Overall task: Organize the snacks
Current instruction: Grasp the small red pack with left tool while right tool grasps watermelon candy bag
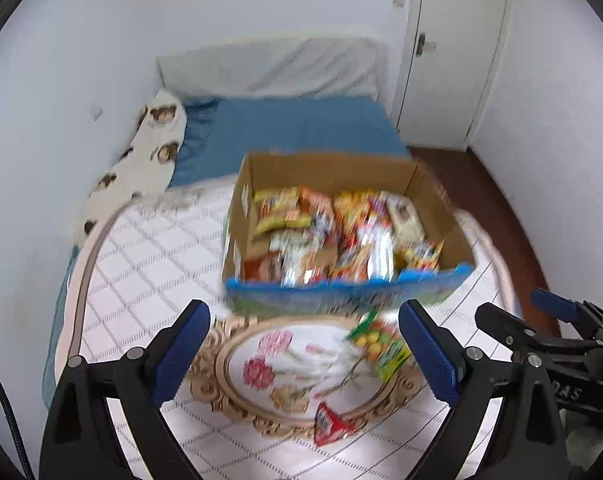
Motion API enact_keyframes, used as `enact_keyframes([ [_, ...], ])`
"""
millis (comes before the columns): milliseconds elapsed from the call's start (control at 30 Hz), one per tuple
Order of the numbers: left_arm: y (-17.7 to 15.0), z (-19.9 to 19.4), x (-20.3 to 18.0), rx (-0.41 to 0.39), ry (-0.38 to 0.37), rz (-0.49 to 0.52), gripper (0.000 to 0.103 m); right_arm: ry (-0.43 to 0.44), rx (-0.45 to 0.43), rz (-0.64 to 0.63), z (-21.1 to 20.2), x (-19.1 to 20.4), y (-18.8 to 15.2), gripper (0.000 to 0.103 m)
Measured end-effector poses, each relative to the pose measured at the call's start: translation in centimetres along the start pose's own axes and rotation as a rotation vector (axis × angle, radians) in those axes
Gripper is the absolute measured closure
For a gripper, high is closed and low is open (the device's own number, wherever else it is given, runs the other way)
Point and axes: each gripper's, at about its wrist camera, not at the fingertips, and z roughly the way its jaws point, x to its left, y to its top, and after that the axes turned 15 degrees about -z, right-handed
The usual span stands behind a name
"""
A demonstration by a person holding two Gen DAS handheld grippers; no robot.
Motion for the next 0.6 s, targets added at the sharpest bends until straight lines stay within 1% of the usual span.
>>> enact_keyframes([
  [100,-2.2,3.3,0.9,0.092,0.057,-0.006,0.006,0.08,0.12,0.057,4.9,-0.7,-2.3,0.005],
  [167,-3.9,6.0,1.7,0.178,0.105,-0.013,0.006,0.122,0.164,0.08,7.7,-1.1,-3.5,0.005],
  [233,-5.6,8.6,2.9,0.266,0.134,-0.033,0.006,0.13,0.199,0.072,10.2,-0.9,-4.2,0.005],
  [300,-6.9,10.3,3.9,0.327,0.147,-0.055,0.006,0.139,0.233,0.036,12.8,-0.4,-4.4,0.006],
  [333,-7.6,10.9,4.1,0.34,0.15,-0.056,0.006,0.144,0.248,0.007,13.9,0.0,-4.1,0.011],
  [367,-8.1,11.2,4.2,0.348,0.154,-0.052,0.006,0.16,0.268,-0.029,15.4,0.5,-3.8,0.019],
  [400,-8.7,11.6,4.4,0.359,0.155,-0.049,0.006,0.164,0.283,-0.048,16.3,0.8,-3.6,0.023],
  [433,-9.1,11.9,4.5,0.374,0.151,-0.052,0.006,0.163,0.308,-0.08,17.6,1.4,-3.2,0.025],
  [533,-10.1,12.4,4.8,0.414,0.128,-0.07,0.006,0.164,0.388,-0.15,21.2,2.4,-2.8,0.025],
  [600,-10.7,12.3,4.7,0.431,0.105,-0.066,0.006,0.167,0.44,-0.18,23.1,2.9,-2.9,0.037],
])
